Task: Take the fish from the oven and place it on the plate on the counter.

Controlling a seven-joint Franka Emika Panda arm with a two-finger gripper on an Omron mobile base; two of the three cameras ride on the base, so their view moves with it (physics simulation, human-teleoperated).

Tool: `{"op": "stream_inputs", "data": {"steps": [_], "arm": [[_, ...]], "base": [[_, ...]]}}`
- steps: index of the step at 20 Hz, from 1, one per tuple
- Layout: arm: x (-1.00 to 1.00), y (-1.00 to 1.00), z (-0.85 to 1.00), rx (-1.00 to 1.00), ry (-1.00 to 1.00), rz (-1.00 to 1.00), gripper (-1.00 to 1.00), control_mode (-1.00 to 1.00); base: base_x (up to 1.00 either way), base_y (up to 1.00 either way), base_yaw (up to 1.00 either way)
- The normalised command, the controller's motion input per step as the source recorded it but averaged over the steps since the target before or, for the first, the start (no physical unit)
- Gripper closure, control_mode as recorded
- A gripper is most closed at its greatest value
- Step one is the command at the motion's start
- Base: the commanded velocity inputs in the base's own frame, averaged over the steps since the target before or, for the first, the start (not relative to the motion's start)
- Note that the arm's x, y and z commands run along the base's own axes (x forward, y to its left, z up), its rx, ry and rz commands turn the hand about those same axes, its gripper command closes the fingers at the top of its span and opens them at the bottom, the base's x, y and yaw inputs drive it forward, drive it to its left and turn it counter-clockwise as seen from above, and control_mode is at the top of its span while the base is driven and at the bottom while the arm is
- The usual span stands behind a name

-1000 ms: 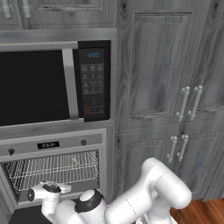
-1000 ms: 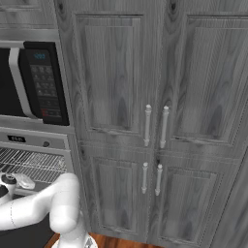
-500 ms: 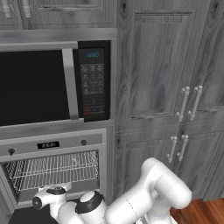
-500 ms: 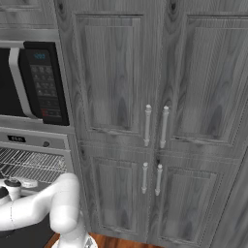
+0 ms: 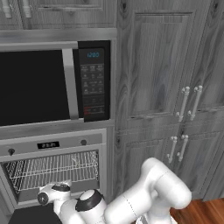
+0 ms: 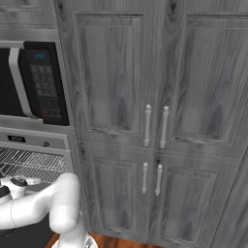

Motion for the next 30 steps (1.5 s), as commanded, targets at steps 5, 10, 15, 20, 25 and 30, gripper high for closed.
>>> {"op": "stream_inputs", "data": {"steps": [5,10,15,20,25,30], "arm": [[0.12,0.21,-0.66,0.06,0.0,0.0,-1.0,-1.0],[0.02,0.12,-0.98,0.05,0.0,0.0,-1.0,-1.0],[-0.1,0.17,-1.0,0.0,-0.01,0.0,-1.0,-1.0],[-0.26,0.12,-1.0,0.0,-0.02,0.0,-1.0,-1.0],[-0.59,-0.01,-1.0,0.0,-0.09,-0.01,-1.0,-1.0],[-0.7,-0.09,-0.92,0.0,-0.12,-0.04,-1.0,-1.0]], "base": [[0.0,0.0,0.0],[0.0,0.0,0.0],[0.0,0.0,0.0],[0.0,0.0,0.0],[0.0,0.0,0.0],[0.0,0.0,0.0]]}}
